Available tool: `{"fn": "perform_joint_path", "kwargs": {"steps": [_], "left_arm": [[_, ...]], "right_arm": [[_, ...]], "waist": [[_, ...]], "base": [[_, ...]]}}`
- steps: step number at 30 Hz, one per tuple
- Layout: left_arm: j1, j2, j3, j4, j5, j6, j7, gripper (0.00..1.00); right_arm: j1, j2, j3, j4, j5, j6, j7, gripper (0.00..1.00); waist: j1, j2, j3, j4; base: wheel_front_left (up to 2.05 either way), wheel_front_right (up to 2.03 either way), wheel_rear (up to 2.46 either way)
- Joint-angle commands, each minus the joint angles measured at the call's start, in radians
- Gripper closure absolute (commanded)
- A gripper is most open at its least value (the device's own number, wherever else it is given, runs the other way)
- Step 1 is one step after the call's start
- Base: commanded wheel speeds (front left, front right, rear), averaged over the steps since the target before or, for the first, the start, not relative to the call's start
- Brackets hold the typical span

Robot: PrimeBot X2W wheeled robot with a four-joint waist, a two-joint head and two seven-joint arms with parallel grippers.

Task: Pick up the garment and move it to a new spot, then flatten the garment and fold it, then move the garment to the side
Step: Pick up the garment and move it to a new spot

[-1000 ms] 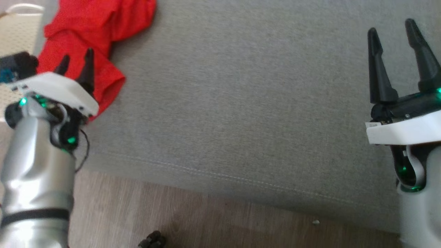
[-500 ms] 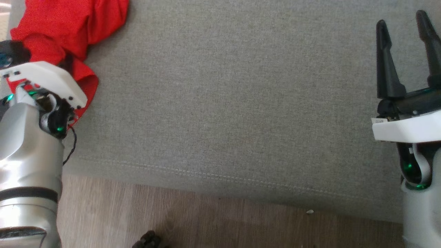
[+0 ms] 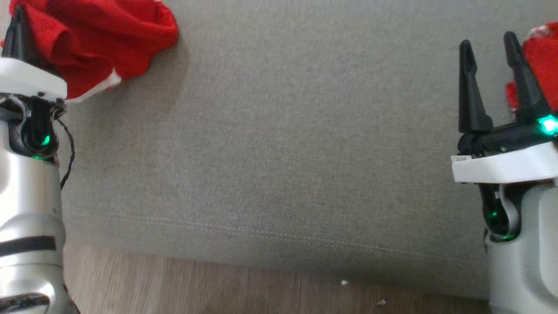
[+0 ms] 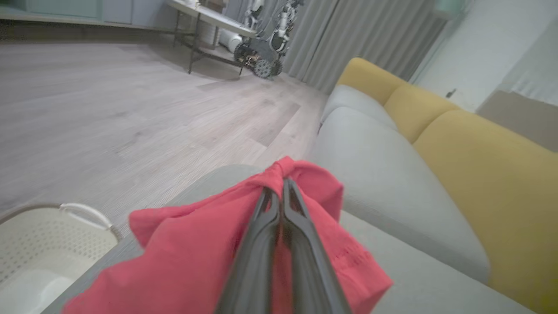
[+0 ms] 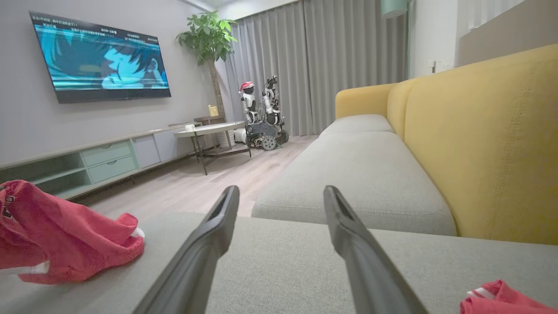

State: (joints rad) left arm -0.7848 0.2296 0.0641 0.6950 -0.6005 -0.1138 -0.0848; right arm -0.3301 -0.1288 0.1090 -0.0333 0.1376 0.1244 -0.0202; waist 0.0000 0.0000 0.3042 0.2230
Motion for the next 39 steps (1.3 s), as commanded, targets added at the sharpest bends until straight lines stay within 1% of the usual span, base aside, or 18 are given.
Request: {"fn": "perform_joint_path", "kwargs": {"steps": [1, 5, 9, 11, 14, 19, 23, 27, 31, 32, 33, 35, 36, 37, 39], "left_arm": [[-0.006, 0.035, 0.017, -0.064, -0.005, 0.001, 0.018, 1.00], [0.024, -0.022, -0.016, -0.220, -0.027, 0.029, 0.113, 1.00], [0.035, -0.089, -0.063, -0.371, -0.043, 0.064, 0.197, 1.00], [0.046, -0.124, -0.091, -0.426, -0.055, 0.085, 0.230, 1.00], [0.054, -0.158, -0.156, -0.471, -0.054, 0.118, 0.250, 1.00], [0.031, -0.177, -0.256, -0.465, -0.087, 0.172, 0.222, 1.00], [-0.024, -0.179, -0.359, -0.426, -0.182, 0.235, 0.153, 1.00], [-0.085, -0.179, -0.474, -0.374, -0.264, 0.277, 0.073, 1.00], [-0.166, -0.179, -0.567, -0.328, -0.314, 0.305, 0.010, 1.00], [-0.184, -0.179, -0.590, -0.306, -0.315, 0.308, 0.000, 1.00], [-0.184, -0.179, -0.590, -0.306, -0.315, 0.308, 0.000, 1.00], [-0.214, -0.179, -0.637, -0.244, -0.298, 0.316, -0.007, 1.00], [-0.225, -0.179, -0.660, -0.212, -0.287, 0.314, -0.009, 0.38], [-0.233, -0.179, -0.675, -0.183, -0.288, 0.309, -0.012, 0.00], [-0.245, -0.179, -0.706, -0.129, -0.283, 0.295, -0.021, 0.00]], "right_arm": [[-0.003, 0.016, 0.026, -0.027, 0.010, 0.006, -0.010, 0.00], [-0.007, 0.029, 0.033, -0.011, 0.015, 0.006, -0.025, 0.00], [-0.024, 0.042, 0.032, -0.014, 0.021, 0.006, -0.036, 0.00], [-0.033, 0.049, 0.032, -0.014, 0.026, 0.006, -0.044, 0.00], [-0.043, 0.054, 0.042, -0.008, 0.027, 0.006, -0.054, 0.00], [-0.069, 0.065, 0.075, 0.008, 0.039, 0.006, -0.078, 0.00], [-0.098, 0.072, 0.109, 0.021, 0.049, 0.006, -0.097, 0.00], [-0.115, 0.076, 0.144, 0.045, 0.063, 0.006, -0.122, 0.00], [-0.127, 0.078, 0.160, 0.061, 0.083, 0.006, -0.148, 0.00], [-0.129, 0.078, 0.164, 0.066, 0.091, 0.006, -0.155, 0.00], [-0.129, 0.078, 0.164, 0.066, 0.091, 0.006, -0.155, 0.00], [-0.134, 0.078, 0.174, 0.077, 0.105, 0.006, -0.167, 0.00], [-0.136, 0.078, 0.178, 0.083, 0.109, 0.006, -0.173, 0.00], [-0.138, 0.078, 0.182, 0.088, 0.113, 0.006, -0.178, 0.00], [-0.142, 0.078, 0.185, 0.097, 0.118, 0.006, -0.186, 0.00]], "waist": [[0.0000, 0.0000, -0.036, -0.025], [0.0000, 0.0000, -0.057, -0.063], [0.0000, 0.0000, -0.037, -0.112], [0.0000, 0.0000, -0.026, -0.143], [0.0000, 0.0000, -0.007, -0.190], [0.0000, 0.0000, 0.022, -0.288], [0.0000, 0.0000, 0.055, -0.371], [0.0000, 0.0000, 0.076, -0.446], [0.0000, 0.0000, 0.108, -0.495], [0.0000, 0.0000, 0.112, -0.503], [0.0000, 0.0000, 0.112, -0.503], [0.0000, 0.0000, 0.122, -0.517], [0.0000, 0.0000, 0.125, -0.522], [0.0000, 0.0000, 0.127, -0.525], [0.0000, 0.0000, 0.130, -0.527]], "base": [[0.00, 0.00, 0.00], [0.00, 0.00, 0.00], [0.00, 0.00, 0.00], [0.00, 0.00, 0.00], [0.00, 0.00, 0.00], [0.00, 0.00, 0.00], [0.00, 0.00, 0.00], [0.00, 0.00, 0.00], [0.00, 0.00, 0.00], [0.00, 0.00, 0.00], [0.00, 0.00, 0.00], [0.00, 0.00, 0.00], [0.00, 0.00, 0.00], [0.00, 0.00, 0.00], [0.00, 0.00, 0.00]]}}
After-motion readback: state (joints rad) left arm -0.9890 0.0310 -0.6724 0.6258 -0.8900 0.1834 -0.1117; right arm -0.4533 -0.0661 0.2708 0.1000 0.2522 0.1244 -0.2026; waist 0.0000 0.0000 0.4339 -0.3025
